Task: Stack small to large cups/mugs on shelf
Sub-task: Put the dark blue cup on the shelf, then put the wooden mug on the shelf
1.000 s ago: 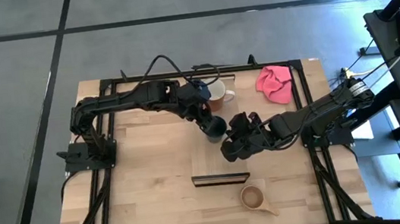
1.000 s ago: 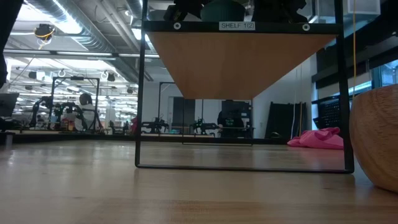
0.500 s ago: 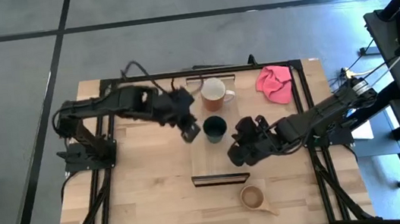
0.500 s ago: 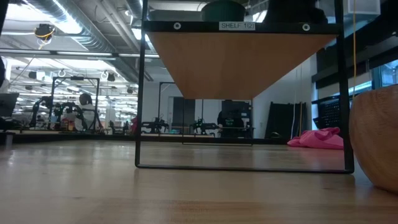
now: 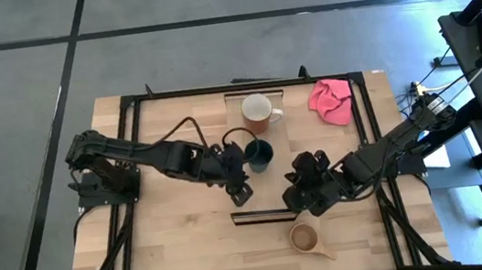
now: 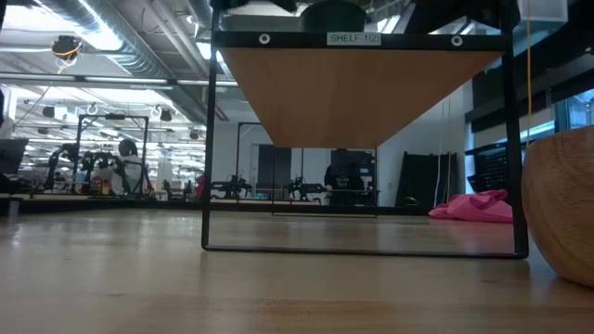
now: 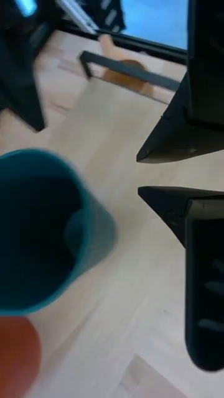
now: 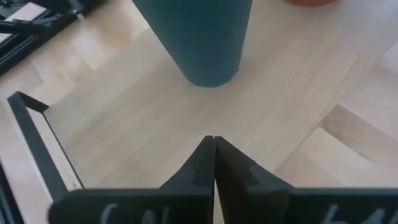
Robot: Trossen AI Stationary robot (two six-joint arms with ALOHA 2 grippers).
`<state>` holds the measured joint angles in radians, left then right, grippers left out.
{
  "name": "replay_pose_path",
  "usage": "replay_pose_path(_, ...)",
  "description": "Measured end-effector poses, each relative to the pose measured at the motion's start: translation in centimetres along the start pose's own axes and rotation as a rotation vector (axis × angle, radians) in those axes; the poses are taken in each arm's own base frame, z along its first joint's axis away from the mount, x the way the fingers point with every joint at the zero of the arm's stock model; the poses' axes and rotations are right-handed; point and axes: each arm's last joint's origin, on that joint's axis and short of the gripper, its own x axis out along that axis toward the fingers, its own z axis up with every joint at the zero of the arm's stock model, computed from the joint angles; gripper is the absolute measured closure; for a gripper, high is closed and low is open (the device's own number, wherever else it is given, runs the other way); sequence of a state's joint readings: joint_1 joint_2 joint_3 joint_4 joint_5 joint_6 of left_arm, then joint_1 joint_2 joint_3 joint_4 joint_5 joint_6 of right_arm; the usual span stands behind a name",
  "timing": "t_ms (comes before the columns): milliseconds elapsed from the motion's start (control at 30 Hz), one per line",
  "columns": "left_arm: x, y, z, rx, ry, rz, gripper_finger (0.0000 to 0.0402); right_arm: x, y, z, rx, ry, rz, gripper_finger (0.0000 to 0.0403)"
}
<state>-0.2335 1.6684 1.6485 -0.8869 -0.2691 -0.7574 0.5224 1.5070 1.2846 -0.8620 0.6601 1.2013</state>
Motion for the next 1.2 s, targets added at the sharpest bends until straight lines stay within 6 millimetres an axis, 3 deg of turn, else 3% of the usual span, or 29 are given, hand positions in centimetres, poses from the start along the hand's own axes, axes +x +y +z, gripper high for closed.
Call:
replay_pose_path(300, 1.9, 1.2, 0.5, -0.048, -0.049, -0.008, 0.0335, -0.5, 0.3, -0.7, 0.008, 0.004, 0.021, 0.0395)
replay_pose_path(967, 2.2, 2.3, 1.6, -0.045, -0.039, -0.033, 0.0335, -0.7, 0.3, -0.8, 0.000, -0.009, 0.018, 0.0395)
replay_pose_path(1200, 1.6, 0.6, 0.1, -0.012, -0.007, -0.084, 0.0335, -1.4, 0.7, -1.8, -0.021, 0.057, 0.062, 0.0395)
